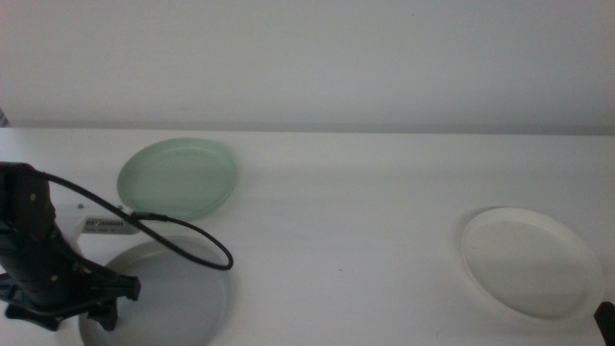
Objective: Stack the three bowls on top of each other.
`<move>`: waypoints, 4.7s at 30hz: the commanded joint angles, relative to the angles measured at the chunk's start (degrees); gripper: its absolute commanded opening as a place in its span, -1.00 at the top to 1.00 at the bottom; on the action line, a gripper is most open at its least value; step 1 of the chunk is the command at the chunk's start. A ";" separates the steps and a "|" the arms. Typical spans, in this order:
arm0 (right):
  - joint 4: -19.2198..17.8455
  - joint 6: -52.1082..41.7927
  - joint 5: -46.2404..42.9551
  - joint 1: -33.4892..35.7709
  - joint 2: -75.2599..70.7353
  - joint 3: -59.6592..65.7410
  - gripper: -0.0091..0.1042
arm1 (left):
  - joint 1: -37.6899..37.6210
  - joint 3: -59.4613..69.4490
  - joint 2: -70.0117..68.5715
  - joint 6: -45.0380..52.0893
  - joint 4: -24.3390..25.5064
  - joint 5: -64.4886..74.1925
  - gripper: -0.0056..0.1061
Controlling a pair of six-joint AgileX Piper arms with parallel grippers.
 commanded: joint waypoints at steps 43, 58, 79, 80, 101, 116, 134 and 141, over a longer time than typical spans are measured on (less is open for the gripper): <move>-0.53 -0.44 -0.13 -0.22 -0.26 2.42 -0.80 | -23.09 -63.41 29.87 -5.83 -10.88 31.53 0.93; -0.53 -0.44 -0.13 -0.22 -0.26 2.42 -0.80 | -23.09 -66.55 37.47 -5.39 -12.18 25.54 0.91; -0.53 0.23 -0.13 -0.22 -0.26 2.42 -0.80 | -17.73 -68.73 21.00 -5.74 10.04 31.68 -0.78; -0.53 0.23 -0.13 -0.22 -0.26 2.42 -0.80 | -15.98 -68.13 20.09 -5.60 10.53 31.68 -0.78; -0.53 0.23 -0.13 -0.22 -0.26 2.42 -0.80 | 4.98 -67.47 35.47 9.66 -4.57 21.31 -0.78; -0.53 0.23 -0.13 -0.22 -0.26 2.42 -0.80 | 5.22 -67.47 40.51 11.23 -6.65 25.25 0.01; -0.53 0.23 -0.13 -0.22 -0.26 2.42 -0.80 | -4.91 -51.32 7.89 -3.57 -8.14 24.75 0.93; -0.53 0.23 -0.13 -0.22 -0.26 2.42 -0.80 | -20.23 -49.35 9.95 -11.23 -7.87 20.84 0.91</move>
